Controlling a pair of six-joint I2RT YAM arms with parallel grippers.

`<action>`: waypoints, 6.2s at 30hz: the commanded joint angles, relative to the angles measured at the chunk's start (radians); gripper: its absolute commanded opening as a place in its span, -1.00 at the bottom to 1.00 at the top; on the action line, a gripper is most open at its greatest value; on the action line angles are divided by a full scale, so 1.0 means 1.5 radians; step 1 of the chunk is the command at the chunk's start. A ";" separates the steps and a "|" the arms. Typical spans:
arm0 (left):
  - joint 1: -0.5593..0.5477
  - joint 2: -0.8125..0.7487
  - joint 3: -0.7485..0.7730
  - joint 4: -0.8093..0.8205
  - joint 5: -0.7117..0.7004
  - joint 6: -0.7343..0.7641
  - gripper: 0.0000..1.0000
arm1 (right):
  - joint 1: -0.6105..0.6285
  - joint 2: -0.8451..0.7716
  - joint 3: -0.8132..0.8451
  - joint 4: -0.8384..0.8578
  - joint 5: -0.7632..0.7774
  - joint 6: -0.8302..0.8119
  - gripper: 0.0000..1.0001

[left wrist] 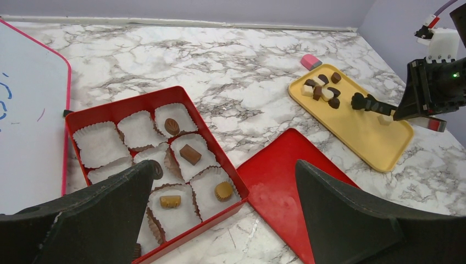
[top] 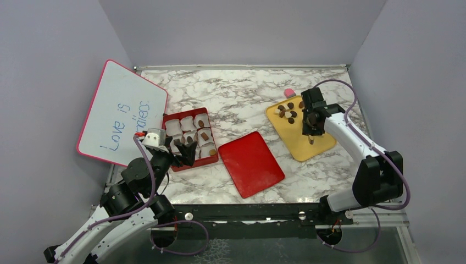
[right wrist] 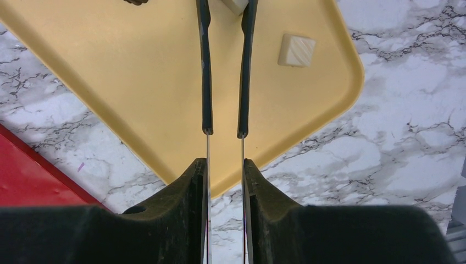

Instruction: Pack the chocolate

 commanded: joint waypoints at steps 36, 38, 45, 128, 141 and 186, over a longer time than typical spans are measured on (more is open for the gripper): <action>0.002 -0.056 0.001 0.007 -0.001 -0.004 0.98 | 0.296 -0.009 0.166 0.058 -0.128 0.086 -0.45; 0.002 -0.067 0.001 0.011 -0.004 -0.004 0.98 | 0.332 0.023 0.195 0.064 -0.116 0.091 -0.45; 0.002 -0.102 -0.001 0.014 -0.013 -0.006 0.98 | 0.429 0.147 0.319 0.087 -0.099 0.081 -0.43; 0.003 -0.148 -0.002 0.013 -0.031 -0.007 0.98 | 0.515 0.531 0.674 0.033 -0.077 0.048 -0.21; 0.003 -0.143 -0.003 0.013 -0.034 -0.008 0.98 | 0.515 0.488 0.689 0.012 -0.123 0.037 -0.17; 0.003 0.087 0.001 0.005 0.050 0.005 0.98 | 0.126 -0.040 0.107 -0.033 0.057 0.099 -0.21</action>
